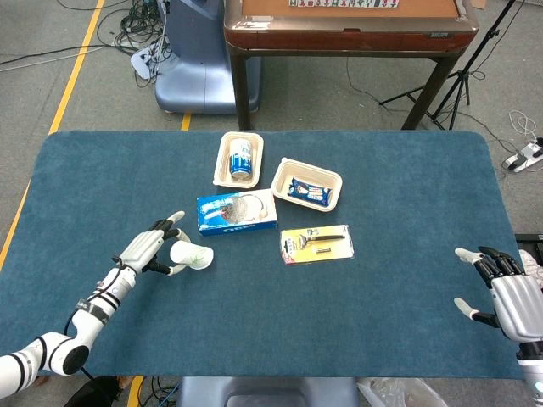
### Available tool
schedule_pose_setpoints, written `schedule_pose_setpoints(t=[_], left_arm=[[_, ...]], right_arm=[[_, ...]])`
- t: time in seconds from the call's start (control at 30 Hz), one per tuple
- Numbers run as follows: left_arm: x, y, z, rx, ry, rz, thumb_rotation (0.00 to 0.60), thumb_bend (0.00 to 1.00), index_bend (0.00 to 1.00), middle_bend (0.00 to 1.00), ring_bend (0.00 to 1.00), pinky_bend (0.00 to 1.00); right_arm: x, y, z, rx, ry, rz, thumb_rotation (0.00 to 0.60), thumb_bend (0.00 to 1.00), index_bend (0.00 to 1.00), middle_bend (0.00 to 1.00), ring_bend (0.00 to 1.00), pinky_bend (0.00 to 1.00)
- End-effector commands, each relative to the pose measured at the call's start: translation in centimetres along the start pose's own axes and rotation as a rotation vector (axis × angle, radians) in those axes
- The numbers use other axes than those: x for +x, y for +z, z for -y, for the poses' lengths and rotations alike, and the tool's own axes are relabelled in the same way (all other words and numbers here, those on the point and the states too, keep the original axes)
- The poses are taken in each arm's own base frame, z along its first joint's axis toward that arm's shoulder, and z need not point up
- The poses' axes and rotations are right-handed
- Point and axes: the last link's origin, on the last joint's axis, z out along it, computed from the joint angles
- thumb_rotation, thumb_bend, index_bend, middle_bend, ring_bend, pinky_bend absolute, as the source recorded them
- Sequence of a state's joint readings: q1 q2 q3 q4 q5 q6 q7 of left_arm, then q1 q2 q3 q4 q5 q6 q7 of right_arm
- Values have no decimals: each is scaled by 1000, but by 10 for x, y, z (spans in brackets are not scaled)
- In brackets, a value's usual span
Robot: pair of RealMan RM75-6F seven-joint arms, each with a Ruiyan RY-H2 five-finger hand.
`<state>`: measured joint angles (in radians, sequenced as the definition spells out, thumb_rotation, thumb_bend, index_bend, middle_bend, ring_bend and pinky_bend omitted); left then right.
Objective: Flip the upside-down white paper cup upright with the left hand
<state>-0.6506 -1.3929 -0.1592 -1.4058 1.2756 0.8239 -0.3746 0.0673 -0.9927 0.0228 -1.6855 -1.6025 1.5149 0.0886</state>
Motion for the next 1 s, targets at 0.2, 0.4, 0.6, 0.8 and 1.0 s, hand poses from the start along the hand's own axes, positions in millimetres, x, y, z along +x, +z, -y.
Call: schedule_pose_setpoints(t=[0.2, 0.4, 0.6, 0.8, 1.0], left_arm=[[-20, 4, 14, -3, -22, 16, 600, 225, 362, 0, 0, 0], [-19, -2, 30, 19, 41, 17, 600, 225, 339, 0, 0, 0], [-6, -13, 41, 20, 162, 11, 600, 224, 234, 0, 0, 0], [6, -22, 40, 11, 262, 19, 600, 224, 134, 0, 0, 0], [6, -19, 27, 2, 425, 28, 600, 223, 136, 0, 0, 0]], right_arm=[[0, -1, -1, -2, 0, -3, 600, 148, 242, 314, 151, 219], [0, -2, -2, -8, 2, -5, 600, 148, 242, 314, 151, 219], [2, -3, -2, -9, 1, -12, 600, 148, 242, 314, 151, 219], [0, -4, -2, -12, 6, -10, 600, 148, 242, 314, 151, 219], [1, -3, -2, -7, 6, -10, 600, 148, 242, 314, 151, 219]])
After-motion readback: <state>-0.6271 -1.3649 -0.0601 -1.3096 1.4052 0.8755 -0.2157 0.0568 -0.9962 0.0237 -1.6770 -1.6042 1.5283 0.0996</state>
